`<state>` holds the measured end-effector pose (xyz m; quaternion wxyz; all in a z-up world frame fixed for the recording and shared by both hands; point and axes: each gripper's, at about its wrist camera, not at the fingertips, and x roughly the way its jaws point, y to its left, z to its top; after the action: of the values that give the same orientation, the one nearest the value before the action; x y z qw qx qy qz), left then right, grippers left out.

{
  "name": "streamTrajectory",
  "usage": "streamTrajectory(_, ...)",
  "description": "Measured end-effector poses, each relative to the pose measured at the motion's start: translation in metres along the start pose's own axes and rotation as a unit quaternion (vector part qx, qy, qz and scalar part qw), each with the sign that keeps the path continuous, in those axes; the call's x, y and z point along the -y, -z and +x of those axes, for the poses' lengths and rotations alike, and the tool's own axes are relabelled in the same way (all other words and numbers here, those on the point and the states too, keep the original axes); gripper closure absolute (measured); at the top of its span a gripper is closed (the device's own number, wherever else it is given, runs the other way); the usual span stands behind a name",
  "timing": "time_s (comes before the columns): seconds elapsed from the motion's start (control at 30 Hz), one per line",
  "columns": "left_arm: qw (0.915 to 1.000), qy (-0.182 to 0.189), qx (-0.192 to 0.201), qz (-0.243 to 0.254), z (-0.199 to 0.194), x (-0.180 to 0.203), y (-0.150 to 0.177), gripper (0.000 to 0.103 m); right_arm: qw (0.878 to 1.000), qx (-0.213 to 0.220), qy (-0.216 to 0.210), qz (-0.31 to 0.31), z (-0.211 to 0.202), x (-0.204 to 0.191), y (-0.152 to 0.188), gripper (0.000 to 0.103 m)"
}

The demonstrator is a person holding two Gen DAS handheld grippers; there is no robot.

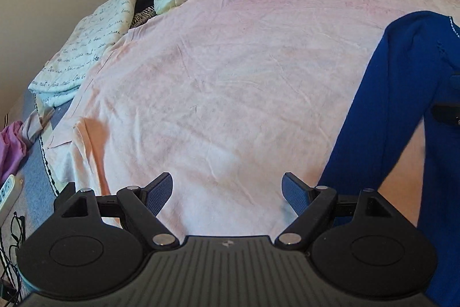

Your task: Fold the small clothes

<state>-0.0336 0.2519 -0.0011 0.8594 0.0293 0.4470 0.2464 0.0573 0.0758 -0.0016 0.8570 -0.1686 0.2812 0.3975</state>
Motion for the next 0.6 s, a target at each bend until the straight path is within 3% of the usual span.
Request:
streamTrajectory(0.1,0.9998,-0.019,0.005,0.005,0.000,-0.010,0.005,0.019,0.998,-0.009,-0.049,-0.040,0.000,-0.031,0.002,0.039)
streamTrajectory(0.2,0.9991,-0.037,0.005,-0.019,0.002,-0.029,0.005,0.019,0.990,-0.021,-0.111,-0.088,-0.004,-0.064,0.007,0.038)
streamTrajectory(0.37,0.9955,-0.069,0.017,-0.063,-0.001,-0.056,0.002,0.019,0.954,-0.077,-0.279,-0.080,-0.004,-0.099,0.008,0.039)
streamTrajectory(0.47,0.9939,-0.073,0.033,-0.076,-0.009,-0.065,-0.001,0.019,0.937,-0.104,-0.319,-0.101,0.004,-0.122,0.008,0.038)
streamTrajectory(0.6,0.9895,-0.089,0.052,-0.101,-0.021,-0.086,-0.005,0.019,0.929,-0.069,-0.355,-0.077,0.015,-0.133,-0.025,0.037)
